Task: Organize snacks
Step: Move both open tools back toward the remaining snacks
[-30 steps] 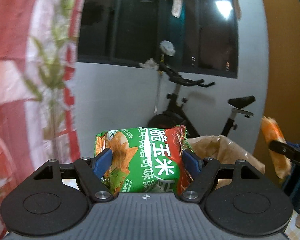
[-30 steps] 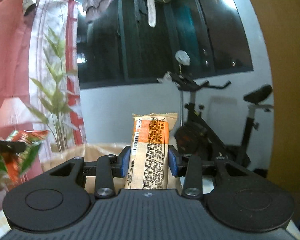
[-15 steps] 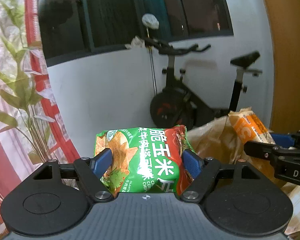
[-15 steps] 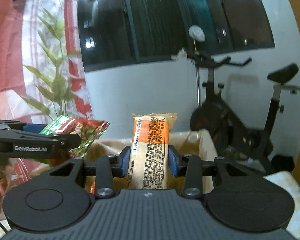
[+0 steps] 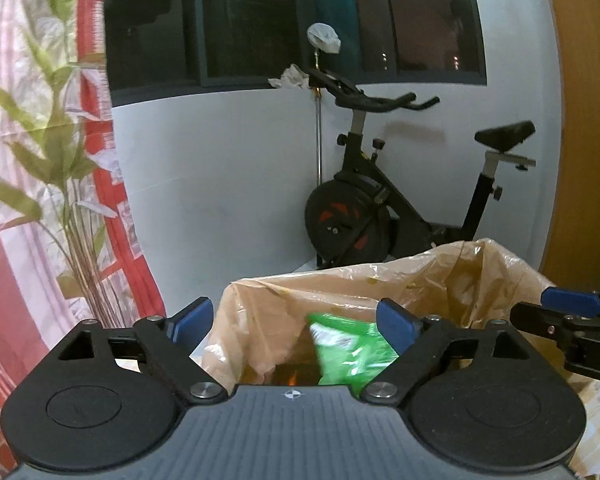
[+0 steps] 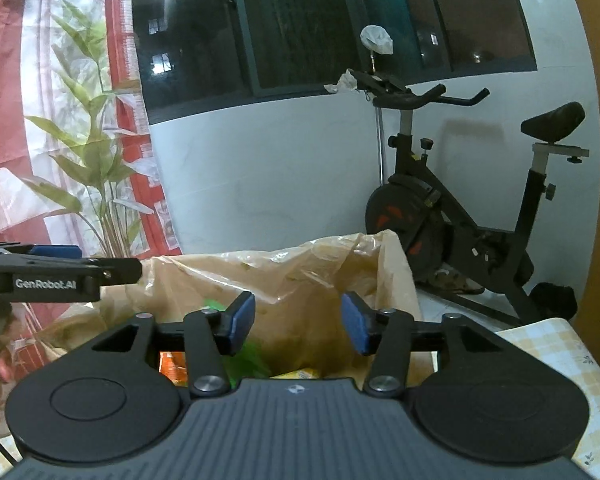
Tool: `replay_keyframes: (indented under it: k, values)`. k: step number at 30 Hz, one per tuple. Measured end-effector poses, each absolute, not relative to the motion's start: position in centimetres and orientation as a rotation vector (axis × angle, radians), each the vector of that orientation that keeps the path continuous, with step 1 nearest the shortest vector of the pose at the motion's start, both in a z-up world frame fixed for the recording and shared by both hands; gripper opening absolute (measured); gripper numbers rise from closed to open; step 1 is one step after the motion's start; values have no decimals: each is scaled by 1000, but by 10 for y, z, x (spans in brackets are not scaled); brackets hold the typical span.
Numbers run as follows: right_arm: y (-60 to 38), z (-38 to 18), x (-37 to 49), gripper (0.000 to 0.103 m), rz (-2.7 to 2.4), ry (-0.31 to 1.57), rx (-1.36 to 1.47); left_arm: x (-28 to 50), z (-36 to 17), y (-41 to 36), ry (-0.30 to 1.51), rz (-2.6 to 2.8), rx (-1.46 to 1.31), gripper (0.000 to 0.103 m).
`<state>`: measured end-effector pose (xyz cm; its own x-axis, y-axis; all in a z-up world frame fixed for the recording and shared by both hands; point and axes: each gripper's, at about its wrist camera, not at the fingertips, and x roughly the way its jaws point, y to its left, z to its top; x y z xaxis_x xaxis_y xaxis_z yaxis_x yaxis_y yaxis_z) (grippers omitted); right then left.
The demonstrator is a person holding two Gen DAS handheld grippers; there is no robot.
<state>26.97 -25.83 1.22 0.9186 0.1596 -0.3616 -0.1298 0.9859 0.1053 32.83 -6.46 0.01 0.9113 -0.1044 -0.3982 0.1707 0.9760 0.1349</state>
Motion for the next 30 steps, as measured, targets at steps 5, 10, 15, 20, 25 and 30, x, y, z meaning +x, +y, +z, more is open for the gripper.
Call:
replay_keyframes:
  k: [5,10,15,20,25,30]
  values:
    - [-259,19,251,52,163,373,92,301,8,-44,406,-131,108,90]
    - [-261,23,224,52,203,363,95,269,12,-14,434,-108,1,89]
    - [-265,18,192,52,212,359,107,225,-9,-2,445,-99,-11,89]
    - [-262,3,157,52,200,338,91,191,-44,2,506,-113,-63,89]
    - [-253,-19,127,52,192,312,60,169,-88,-1,606,-118,-103,88]
    - [-253,-41,109,52,177,335,86,151,-129,-12,708,-136,-56,86]
